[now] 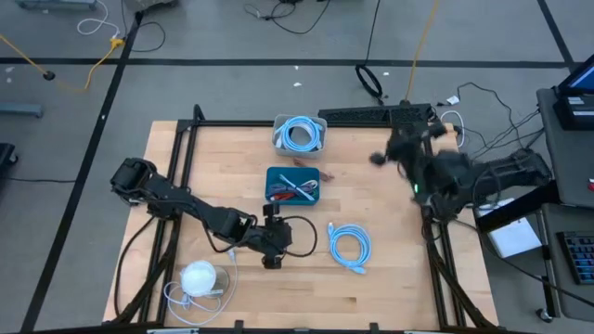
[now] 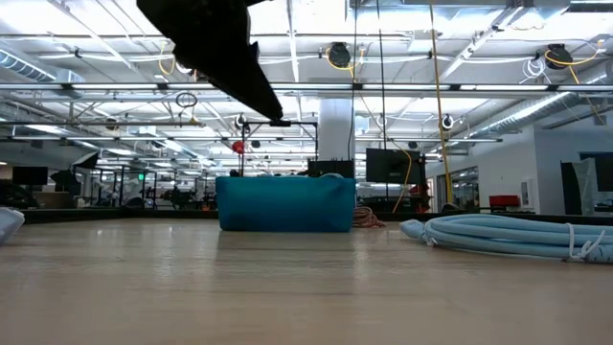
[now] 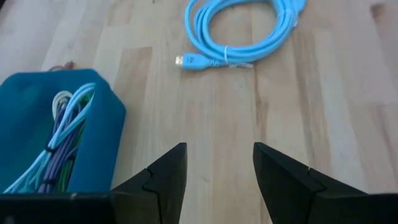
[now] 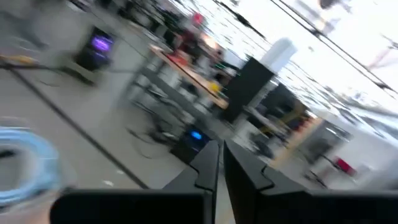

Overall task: Pick & Place USB Port
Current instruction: Put the blue HDMI cable into the gray bin

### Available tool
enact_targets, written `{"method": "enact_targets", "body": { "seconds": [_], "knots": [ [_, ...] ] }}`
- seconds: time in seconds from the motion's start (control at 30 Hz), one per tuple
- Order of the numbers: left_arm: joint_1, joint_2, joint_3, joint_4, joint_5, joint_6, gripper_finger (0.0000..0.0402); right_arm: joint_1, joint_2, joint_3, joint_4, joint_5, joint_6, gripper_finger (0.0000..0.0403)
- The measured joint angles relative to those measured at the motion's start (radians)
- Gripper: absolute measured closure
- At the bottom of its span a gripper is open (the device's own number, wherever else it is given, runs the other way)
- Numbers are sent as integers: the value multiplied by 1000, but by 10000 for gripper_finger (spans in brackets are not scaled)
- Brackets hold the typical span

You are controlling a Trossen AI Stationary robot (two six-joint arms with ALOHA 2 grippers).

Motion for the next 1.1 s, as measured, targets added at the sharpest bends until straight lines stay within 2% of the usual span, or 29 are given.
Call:
{"method": "enact_targets", "body": {
  "seconds": [0.13, 0.3, 0.4, 0.53, 0.67, 0.83, 0.93, 1.0, 1.1],
  "knots": [
    [0, 0, 0, 37, 1, 9, 215, -193, -92, -27, 4, -132, 12, 393],
    [-6, 0, 0, 47, 12, 15, 215, -383, -221, -89, -56, -338, 202, 397],
    [-5, 0, 0, 49, 12, 24, 215, -472, -276, -111, -258, -433, 405, 397],
    [-4, 0, 0, 64, 12, 38, 215, -594, -297, -129, -638, -553, 721, 397],
    [-4, 0, 0, 79, 20, 59, 215, -685, -259, -170, -911, -817, 991, 397],
    [-3, 0, 0, 81, 19, 66, 215, -682, -173, -287, -1033, -1185, 1198, 397],
    [-4, 0, 0, 80, 19, 68, 215, -619, -120, -369, -1024, -1363, 1222, 397],
    [-4, 0, 0, 79, 19, 70, 215, -552, -92, -407, -1018, -1422, 1193, 397],
    [-3, 0, 0, 78, 19, 79, 215, -417, -69, -432, -1014, -1450, 1167, 397]
  ]
}}
